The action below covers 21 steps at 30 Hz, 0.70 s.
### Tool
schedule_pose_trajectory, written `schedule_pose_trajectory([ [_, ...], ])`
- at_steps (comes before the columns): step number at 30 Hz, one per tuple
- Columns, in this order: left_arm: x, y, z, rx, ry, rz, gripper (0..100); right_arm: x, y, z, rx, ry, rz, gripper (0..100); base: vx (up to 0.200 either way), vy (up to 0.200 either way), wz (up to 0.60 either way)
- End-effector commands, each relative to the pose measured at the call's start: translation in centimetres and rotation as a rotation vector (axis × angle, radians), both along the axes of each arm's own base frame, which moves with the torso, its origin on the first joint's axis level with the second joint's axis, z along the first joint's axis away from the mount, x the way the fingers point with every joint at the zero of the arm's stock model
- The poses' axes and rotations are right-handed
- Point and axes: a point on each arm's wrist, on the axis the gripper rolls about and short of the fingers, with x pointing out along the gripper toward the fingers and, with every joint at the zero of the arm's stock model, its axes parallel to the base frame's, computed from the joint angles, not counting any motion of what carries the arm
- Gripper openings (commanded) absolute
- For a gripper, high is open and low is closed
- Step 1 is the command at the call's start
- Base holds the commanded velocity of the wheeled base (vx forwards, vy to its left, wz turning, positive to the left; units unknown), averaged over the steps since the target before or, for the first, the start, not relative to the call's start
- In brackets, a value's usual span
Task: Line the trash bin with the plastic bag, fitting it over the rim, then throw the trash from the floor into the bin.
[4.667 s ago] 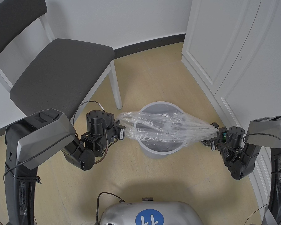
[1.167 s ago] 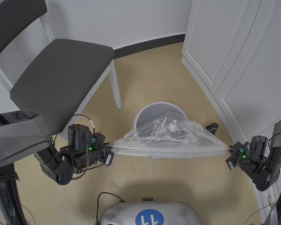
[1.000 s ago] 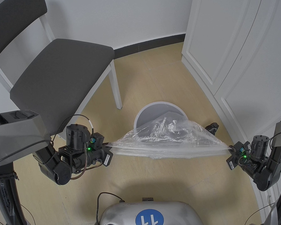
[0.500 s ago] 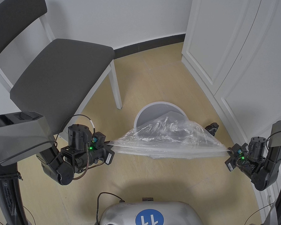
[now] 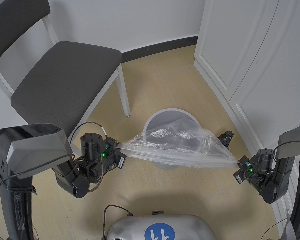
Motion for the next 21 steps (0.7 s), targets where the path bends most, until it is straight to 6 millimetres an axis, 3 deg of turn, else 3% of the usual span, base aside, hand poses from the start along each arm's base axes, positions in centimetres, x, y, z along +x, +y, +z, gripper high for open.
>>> schedule_pose_trajectory([
  [1,1.2,-0.7,-1.2,-0.005,-0.025,0.028,0,1.1,0.4,-0.5,0.023,-0.034,-0.018,0,0.0,0.0,0.0],
  [11,2.5,-1.6,0.2,-0.095,-0.087,0.061,0,4.5,1.7,2.2,0.15,-0.243,-0.156,0,0.0,0.0,0.0],
  [12,2.9,-2.1,0.6,-0.125,-0.103,0.081,0,5.7,2.1,2.9,0.198,-0.31,-0.201,0,0.0,0.0,0.0],
  [21,4.0,-2.7,1.4,-0.189,-0.139,0.117,0,8.6,3.8,3.8,0.301,-0.44,-0.257,0,0.0,0.0,0.0],
])
